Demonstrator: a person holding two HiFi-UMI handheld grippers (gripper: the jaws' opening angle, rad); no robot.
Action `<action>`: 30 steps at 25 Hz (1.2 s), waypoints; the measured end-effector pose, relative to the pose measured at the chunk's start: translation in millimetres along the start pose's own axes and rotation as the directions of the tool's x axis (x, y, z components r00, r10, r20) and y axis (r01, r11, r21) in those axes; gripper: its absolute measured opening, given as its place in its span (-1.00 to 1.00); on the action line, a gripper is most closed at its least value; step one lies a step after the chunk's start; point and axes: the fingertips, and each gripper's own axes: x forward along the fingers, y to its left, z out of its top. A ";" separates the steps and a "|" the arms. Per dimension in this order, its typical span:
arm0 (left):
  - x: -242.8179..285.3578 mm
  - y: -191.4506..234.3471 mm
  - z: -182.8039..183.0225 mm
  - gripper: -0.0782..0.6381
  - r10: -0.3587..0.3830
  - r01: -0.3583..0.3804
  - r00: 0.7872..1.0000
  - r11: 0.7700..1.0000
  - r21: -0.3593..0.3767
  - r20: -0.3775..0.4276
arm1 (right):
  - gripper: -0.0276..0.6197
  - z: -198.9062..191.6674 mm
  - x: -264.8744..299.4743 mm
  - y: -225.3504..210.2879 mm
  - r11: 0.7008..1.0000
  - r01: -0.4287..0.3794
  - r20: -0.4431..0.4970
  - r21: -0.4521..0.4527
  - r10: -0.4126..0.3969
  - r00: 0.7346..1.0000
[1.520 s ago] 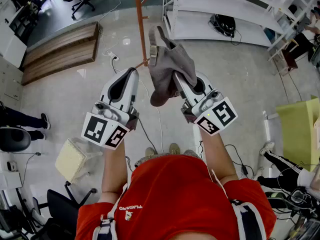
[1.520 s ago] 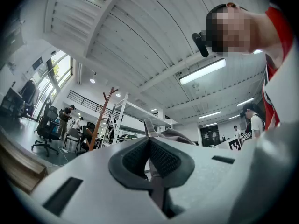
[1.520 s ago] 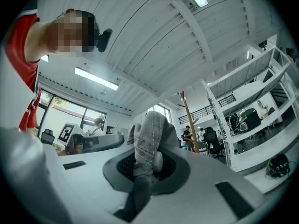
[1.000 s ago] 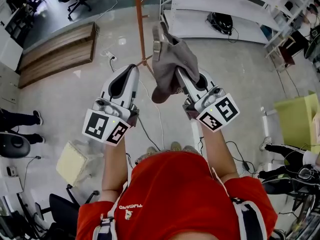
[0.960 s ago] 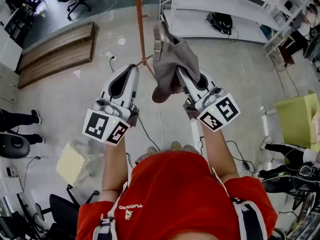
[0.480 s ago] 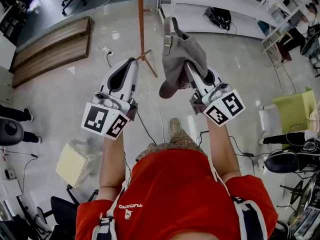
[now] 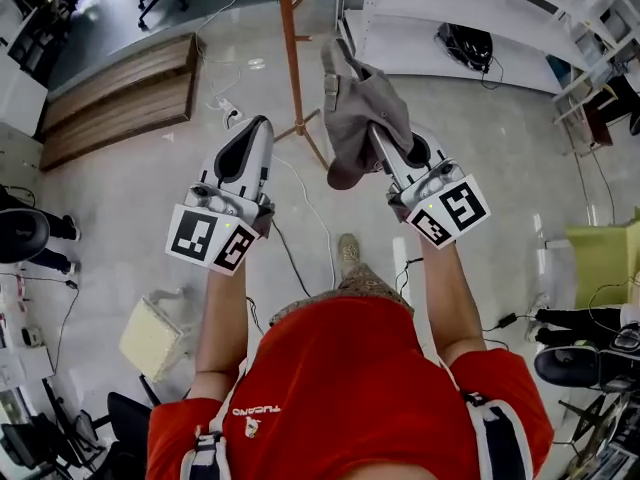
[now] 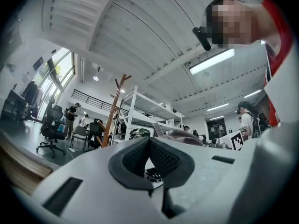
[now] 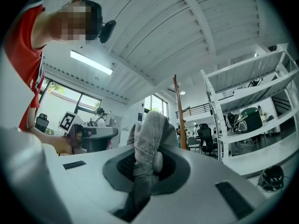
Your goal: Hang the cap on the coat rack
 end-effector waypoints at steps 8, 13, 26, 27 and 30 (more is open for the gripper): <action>110.4 38.1 -28.7 -0.76 0.108 -0.107 0.994 0.994 0.031 -0.007 | -0.82 -30.9 50.3 -123.4 0.993 -0.118 -0.027 0.024 0.118 0.993; 152.2 63.1 -32.7 -0.76 0.159 -0.160 0.987 0.986 0.034 0.031 | -0.82 -46.9 84.3 -182.4 0.985 -0.171 -0.071 -0.011 0.170 0.983; 221.0 146.5 -67.3 -0.76 0.171 -0.170 0.985 0.985 0.036 -0.017 | -0.82 -101.6 183.6 -266.7 0.956 -0.292 -0.164 -0.011 0.286 0.944; 225.9 155.6 -68.5 -0.76 0.168 -0.167 0.986 0.985 0.034 -0.017 | -0.82 -106.8 192.2 -272.5 0.955 -0.298 -0.168 -0.005 0.293 0.941; 238.6 183.9 -70.8 -0.76 0.150 -0.150 0.988 0.988 0.031 -0.026 | -0.82 -122.8 219.4 -287.7 0.947 -0.321 -0.192 0.014 0.317 0.929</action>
